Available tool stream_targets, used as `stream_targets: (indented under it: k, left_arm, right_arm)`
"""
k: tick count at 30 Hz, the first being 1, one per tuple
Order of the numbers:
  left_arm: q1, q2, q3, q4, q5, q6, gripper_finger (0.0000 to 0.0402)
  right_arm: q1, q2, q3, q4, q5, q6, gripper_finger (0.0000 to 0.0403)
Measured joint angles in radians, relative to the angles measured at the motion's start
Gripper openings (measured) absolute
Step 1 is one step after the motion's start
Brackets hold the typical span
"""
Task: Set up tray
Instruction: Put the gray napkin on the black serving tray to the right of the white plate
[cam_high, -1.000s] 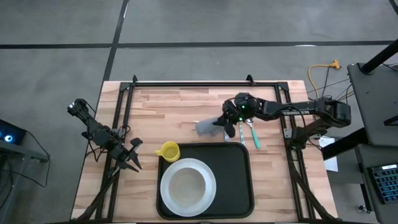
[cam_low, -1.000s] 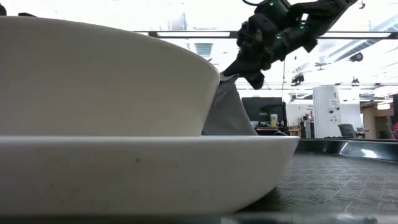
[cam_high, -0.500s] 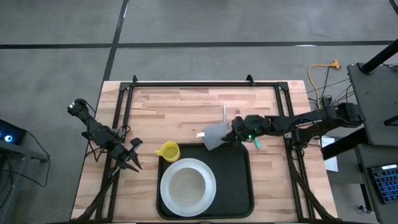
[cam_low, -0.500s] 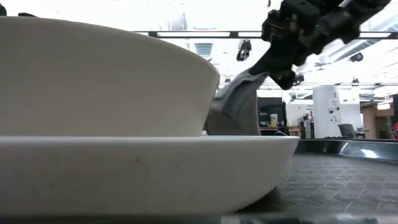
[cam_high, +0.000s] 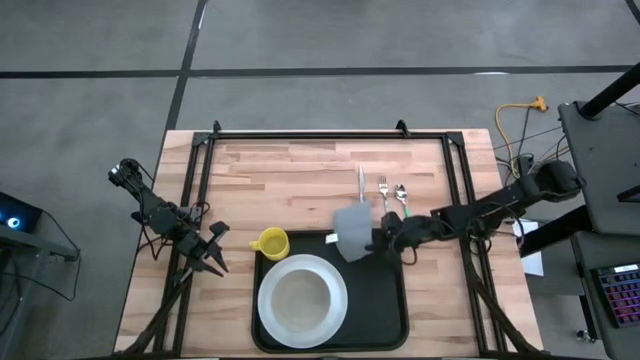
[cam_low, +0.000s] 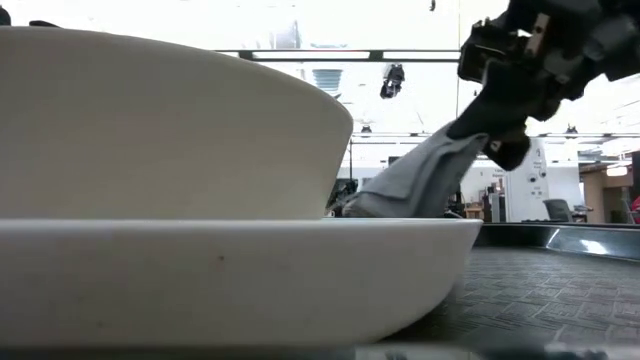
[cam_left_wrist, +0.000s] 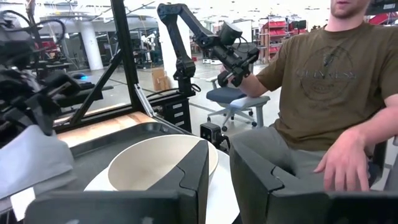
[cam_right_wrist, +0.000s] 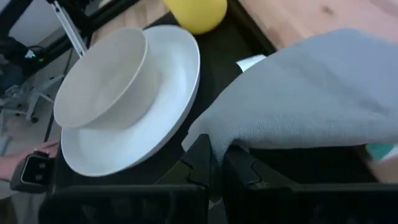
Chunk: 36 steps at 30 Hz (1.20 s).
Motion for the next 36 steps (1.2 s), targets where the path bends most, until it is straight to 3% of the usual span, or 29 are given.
stream_targets:
  k: [26, 31, 36]
  left_arm:
    - [0.000, 0.000, 0.000, 0.000, 0.000, 0.000, 0.0048]
    - [0.000, 0.000, 0.000, 0.000, 0.001, 0.000, 0.0048]
    - [0.000, 0.000, 0.000, 0.000, 0.001, 0.000, 0.0048]
  right_arm:
    - [0.485, 0.018, -0.027, 0.010, 0.446, 0.355, 0.0009]
    - [0.524, 0.108, -0.024, 0.070, 0.456, 0.385, 0.0009]
    - [0.513, 0.224, 0.009, 0.161, 0.367, 0.385, 0.0009]
